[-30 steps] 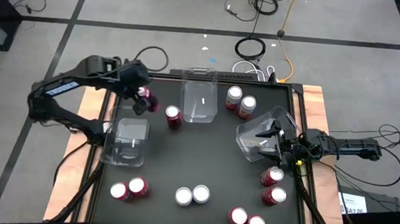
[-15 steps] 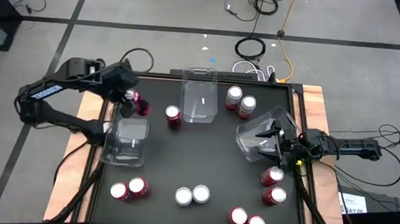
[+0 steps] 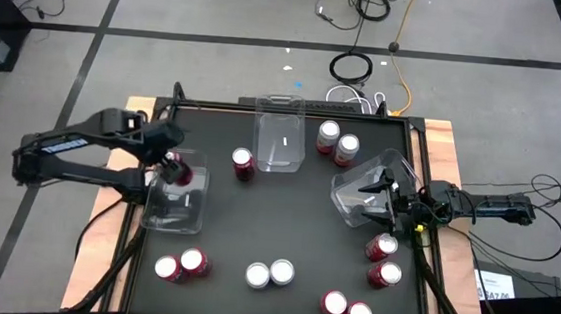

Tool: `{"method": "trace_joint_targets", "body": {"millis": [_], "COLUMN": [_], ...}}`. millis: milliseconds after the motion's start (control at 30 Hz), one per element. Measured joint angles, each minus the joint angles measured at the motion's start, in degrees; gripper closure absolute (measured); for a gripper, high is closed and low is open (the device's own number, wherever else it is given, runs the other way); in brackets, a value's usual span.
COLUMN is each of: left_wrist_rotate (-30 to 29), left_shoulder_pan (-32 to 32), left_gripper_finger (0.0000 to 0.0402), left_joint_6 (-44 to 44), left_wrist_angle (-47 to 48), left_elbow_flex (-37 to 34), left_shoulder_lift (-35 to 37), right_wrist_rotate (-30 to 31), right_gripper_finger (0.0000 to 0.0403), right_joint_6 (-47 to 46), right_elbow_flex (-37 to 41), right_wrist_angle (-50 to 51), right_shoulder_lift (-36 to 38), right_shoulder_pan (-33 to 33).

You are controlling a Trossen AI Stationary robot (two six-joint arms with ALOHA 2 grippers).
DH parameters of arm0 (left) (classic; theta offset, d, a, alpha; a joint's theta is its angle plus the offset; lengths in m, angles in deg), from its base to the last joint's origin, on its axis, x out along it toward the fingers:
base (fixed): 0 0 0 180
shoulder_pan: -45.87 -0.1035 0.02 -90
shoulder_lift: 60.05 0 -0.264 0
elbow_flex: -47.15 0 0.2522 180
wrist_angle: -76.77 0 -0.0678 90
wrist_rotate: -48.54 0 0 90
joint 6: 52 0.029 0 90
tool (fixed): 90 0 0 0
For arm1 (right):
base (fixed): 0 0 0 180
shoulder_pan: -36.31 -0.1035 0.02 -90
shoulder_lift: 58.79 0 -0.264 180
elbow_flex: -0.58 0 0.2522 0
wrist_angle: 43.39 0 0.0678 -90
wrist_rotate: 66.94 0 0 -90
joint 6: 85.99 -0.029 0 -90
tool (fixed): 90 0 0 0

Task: Sort soda cans
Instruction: Put the top left red soda can into the left transparent bin

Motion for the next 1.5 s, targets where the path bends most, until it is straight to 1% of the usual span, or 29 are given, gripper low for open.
{"method": "trace_joint_targets", "body": {"millis": [267, 367, 433, 567, 933, 1000, 1267, 1500], "left_wrist_rotate": [-1.3, -2.33, -5.11, -8.51, -7.99, -7.66, -3.08, -2.57], "left_shoulder_pan": [0.0, 0.0, -0.01, -0.28, -0.28, -0.28, -0.28, -0.26], "left_gripper_finger": [0.0065, 0.0065, 0.0065, 0.0065, 0.0065, 0.0065, 0.0065, 0.0065], "left_joint_6": [-3.06, -3.52, -4.09, -4.43, -3.58, -1.17, 7.56, 7.63], "left_wrist_angle": [-3.52, -4.86, -5.34, -6.59, -6.89, -8.45, -19.17, -19.85], "left_elbow_flex": [-11.55, -14.33, -13.86, -14.1, -14.1, -14.1, -14.08, -14.08], "left_shoulder_lift": [3.0, 3.26, 3.35, 3.32, 3.17, 3.15, 2.71, 0.03], "right_wrist_rotate": [0.0, 0.0, 0.0, -0.01, 0.0, 0.0, 0.0, 0.0], "right_gripper_finger": [0.0069, 0.0069, 0.0069, 0.0069, 0.0069, 0.0069, 0.0069, 0.0069], "right_joint_6": [0.0, -0.02, 0.0, -0.01, 0.0, 0.0, 0.0, 0.0], "right_elbow_flex": [0.0, 0.0, 0.0, 0.0, 0.0, 0.0, 0.0, 0.0], "right_wrist_angle": [0.0, 0.0, 0.0, 0.0, 0.0, 0.0, 0.0, 0.0], "right_shoulder_lift": [0.01, 0.02, 0.0, 0.02, 0.02, 0.02, 0.02, 0.02], "right_shoulder_pan": [0.0, 0.02, 0.01, 0.0, 0.0, 0.02, 0.0, 0.0]}}
